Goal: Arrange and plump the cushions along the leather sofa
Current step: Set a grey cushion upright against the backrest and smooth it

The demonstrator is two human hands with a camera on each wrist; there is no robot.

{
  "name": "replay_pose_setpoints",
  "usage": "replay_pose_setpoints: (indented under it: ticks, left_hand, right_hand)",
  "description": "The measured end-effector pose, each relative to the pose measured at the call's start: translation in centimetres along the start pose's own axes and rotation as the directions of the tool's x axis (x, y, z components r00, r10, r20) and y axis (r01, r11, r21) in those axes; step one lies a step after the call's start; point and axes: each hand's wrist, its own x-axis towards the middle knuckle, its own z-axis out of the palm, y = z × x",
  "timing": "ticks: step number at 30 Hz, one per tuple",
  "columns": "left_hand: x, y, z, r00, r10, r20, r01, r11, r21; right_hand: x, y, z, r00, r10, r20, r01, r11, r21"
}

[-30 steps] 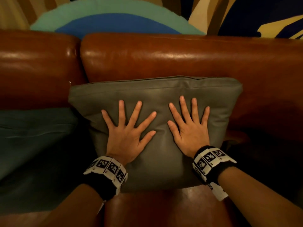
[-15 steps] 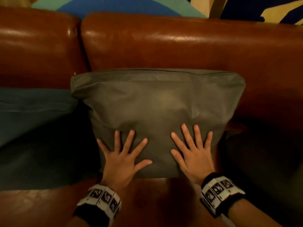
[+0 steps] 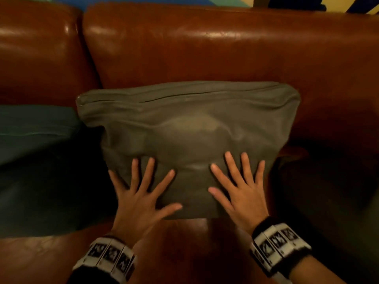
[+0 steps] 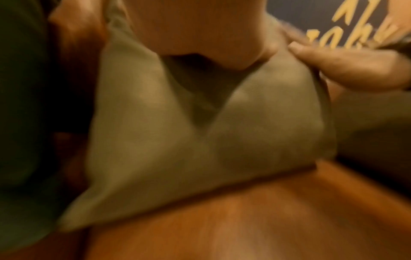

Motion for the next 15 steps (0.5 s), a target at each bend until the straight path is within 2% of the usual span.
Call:
replay_pose_setpoints:
  ticks: [1, 3, 5, 8, 11, 13, 15]
  left_hand:
    - [-1.2, -0.1, 0.1, 0.999, 0.033, -0.037, -0.032, 0.999, 0.003]
    - [-1.8, -0.4, 0.7, 0.998, 0.063, -0.027, -0.062, 0.998, 0.024]
    - [0.1, -0.7, 1.6, 0.998, 0.057, 0.029, -0.058, 0.997, 0.056]
    - [3.4, -1.1, 3.1, 0.991, -0.013, 0.135, 0.001, 0.996, 0.087]
    - [4.1, -1.0, 3.4, 0.982, -0.066, 0.177, 0.046, 0.993, 0.113]
    - [3.8, -0.9, 2.2, 0.983, -0.055, 0.177, 0.036, 0.994, 0.107]
    - [2.6, -0.8, 0.4, 0.997, 0.0, 0.071, -0.005, 0.997, 0.072]
  right_hand:
    - [-1.5, 0.0, 0.1, 0.999, -0.034, -0.043, 0.034, 0.999, 0.01]
    - [-3.5, 0.5, 0.8, 0.998, -0.03, -0.055, 0.032, 0.999, 0.026]
    - [-3.1, 1.6, 1.9, 0.999, 0.011, 0.04, -0.012, 1.0, 0.006]
    - [-0.1, 3.3, 3.4, 0.974, 0.047, 0.222, -0.041, 0.999, -0.03]
    - [1.7, 3.7, 3.7, 0.946, 0.064, 0.318, -0.047, 0.997, -0.059]
    - [1.5, 3.4, 2.7, 0.946, 0.067, 0.317, -0.058, 0.998, -0.037]
    - [0.7, 3.0, 0.1, 0.974, 0.092, 0.208, -0.103, 0.994, 0.043]
